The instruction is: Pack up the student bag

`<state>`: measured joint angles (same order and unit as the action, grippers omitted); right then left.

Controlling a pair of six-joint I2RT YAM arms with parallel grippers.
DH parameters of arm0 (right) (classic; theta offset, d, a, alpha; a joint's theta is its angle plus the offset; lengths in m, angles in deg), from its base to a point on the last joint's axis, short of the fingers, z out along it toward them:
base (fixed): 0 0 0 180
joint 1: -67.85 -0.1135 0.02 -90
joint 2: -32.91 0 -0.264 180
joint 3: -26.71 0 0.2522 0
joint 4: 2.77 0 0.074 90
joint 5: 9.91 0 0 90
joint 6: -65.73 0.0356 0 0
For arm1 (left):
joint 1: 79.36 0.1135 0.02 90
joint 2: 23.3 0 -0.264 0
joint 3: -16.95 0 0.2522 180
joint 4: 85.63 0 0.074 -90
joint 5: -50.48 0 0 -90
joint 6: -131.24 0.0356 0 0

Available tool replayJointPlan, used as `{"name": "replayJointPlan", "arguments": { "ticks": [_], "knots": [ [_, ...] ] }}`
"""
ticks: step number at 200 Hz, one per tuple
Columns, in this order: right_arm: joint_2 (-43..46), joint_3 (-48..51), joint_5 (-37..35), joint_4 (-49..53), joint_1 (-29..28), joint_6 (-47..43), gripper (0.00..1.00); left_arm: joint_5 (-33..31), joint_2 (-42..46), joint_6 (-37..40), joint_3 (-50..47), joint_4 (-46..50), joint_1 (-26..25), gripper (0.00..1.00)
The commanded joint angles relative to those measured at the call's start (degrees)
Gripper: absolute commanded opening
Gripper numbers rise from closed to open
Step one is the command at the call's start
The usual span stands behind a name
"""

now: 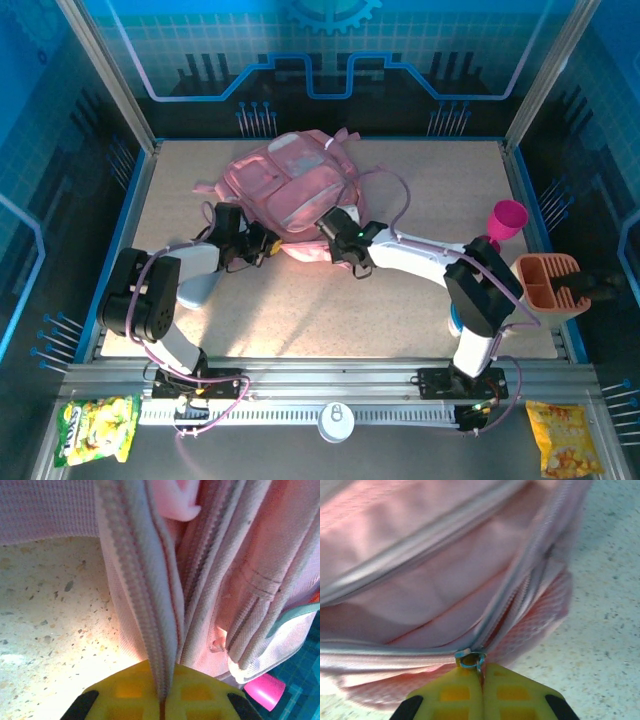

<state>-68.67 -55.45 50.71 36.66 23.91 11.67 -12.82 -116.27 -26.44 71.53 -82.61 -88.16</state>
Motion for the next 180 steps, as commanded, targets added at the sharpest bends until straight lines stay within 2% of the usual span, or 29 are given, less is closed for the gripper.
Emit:
{"name": "replayJointPlan", "arguments": {
  "ticks": [1,46,84,118,138,158,180],
  "knots": [
    [2.3,1.5,-2.0,5.4,3.0,1.4,0.02,0.0,-0.8,3.4,2.7,2.2,0.4,0.07],
    [4.0,4.6,3.4,6.1,1.9,0.7,0.0,1.7,-5.9,10.8,11.8,10.2,0.0,0.08],
    [6.0,8.8,7.7,3.9,-4.3,2.9,0.0,-0.6,-10.0,16.3,19.6,16.8,0.0,0.1],
    [3.0,6.8,12.3,-1.2,-8.2,3.9,0.0,-4.5,-11.7,18.7,23.5,20.4,0.6,0.15],
    [0.2,3.6,16.2,-4.9,-8.3,3.4,0.0,-7.0,-10.7,19.5,23.4,22.3,1.7,0.23],
    [-2.0,0.3,19.3,-8.1,-8.5,2.5,0.0,-8.0,-7.3,19.7,20.4,22.9,2.9,0.39],
    [-4.2,-2.8,21.8,-9.7,-8.6,2.4,0.0,-9.3,-1.9,20.4,16.7,25.0,3.0,0.53]
  ]
}}
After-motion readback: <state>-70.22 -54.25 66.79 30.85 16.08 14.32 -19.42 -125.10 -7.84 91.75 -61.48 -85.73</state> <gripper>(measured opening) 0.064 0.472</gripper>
